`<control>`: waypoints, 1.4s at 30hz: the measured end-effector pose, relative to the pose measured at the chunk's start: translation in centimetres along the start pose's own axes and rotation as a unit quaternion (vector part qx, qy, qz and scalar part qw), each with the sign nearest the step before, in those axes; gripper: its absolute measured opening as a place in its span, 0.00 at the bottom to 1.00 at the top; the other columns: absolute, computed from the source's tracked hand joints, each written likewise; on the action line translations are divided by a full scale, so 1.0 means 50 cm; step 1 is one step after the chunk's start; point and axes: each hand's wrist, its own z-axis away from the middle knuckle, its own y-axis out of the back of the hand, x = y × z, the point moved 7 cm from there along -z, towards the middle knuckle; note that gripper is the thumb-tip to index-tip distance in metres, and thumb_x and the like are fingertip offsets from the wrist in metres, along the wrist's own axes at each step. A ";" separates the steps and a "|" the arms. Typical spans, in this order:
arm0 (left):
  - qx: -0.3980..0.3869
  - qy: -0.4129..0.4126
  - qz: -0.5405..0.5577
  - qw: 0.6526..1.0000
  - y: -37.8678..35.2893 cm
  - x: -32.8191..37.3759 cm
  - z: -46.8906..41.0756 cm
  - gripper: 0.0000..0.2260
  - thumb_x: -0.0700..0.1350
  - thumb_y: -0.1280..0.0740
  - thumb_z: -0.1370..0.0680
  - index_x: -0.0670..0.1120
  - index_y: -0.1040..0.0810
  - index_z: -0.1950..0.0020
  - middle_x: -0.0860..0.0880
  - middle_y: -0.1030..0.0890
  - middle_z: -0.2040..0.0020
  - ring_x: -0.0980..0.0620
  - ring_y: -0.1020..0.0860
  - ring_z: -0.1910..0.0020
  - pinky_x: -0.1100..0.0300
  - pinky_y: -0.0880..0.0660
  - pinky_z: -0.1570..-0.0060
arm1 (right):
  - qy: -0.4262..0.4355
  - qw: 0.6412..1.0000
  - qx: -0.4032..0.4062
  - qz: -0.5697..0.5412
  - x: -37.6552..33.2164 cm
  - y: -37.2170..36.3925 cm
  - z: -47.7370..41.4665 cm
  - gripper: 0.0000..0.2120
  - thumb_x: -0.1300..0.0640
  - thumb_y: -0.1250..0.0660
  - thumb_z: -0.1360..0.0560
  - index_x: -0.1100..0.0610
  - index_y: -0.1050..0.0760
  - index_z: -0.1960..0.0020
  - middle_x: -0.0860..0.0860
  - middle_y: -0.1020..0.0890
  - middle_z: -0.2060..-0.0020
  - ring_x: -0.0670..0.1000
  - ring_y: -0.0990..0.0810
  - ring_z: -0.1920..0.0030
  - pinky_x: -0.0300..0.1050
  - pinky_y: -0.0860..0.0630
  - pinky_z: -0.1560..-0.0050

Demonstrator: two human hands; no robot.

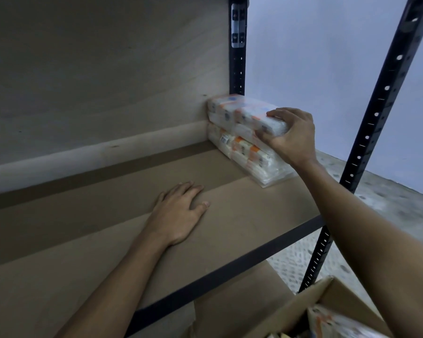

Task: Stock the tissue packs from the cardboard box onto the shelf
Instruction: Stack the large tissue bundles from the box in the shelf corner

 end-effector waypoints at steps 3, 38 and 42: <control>0.001 0.001 -0.001 1.000 0.001 0.001 0.001 0.23 0.60 0.45 0.20 0.57 0.38 0.25 0.55 0.42 0.22 0.54 0.46 0.23 0.54 0.50 0.27 | 0.004 1.000 -0.006 0.008 0.000 0.001 0.000 0.24 0.36 0.27 0.38 0.45 0.20 0.45 0.42 0.20 0.44 0.49 0.29 0.37 0.43 0.32 0.39; -0.032 0.000 0.003 0.999 0.015 0.056 0.103 0.23 0.58 0.47 0.18 0.53 0.39 0.23 0.51 0.42 0.22 0.51 0.45 0.23 0.53 0.49 0.27 | 0.018 0.933 -0.314 0.175 -0.148 0.028 0.351 0.22 0.42 0.47 0.20 0.45 0.34 0.28 0.50 0.41 0.23 0.55 0.49 0.23 0.65 0.49 0.27; -0.047 -0.009 0.008 0.999 0.008 0.082 0.151 0.24 0.60 0.49 0.18 0.55 0.41 0.23 0.53 0.45 0.21 0.53 0.48 0.22 0.52 0.52 0.26 | -0.006 0.923 -0.339 0.183 -0.157 0.042 0.400 0.21 0.42 0.50 0.19 0.44 0.35 0.28 0.51 0.37 0.25 0.57 0.44 0.24 0.63 0.50 0.27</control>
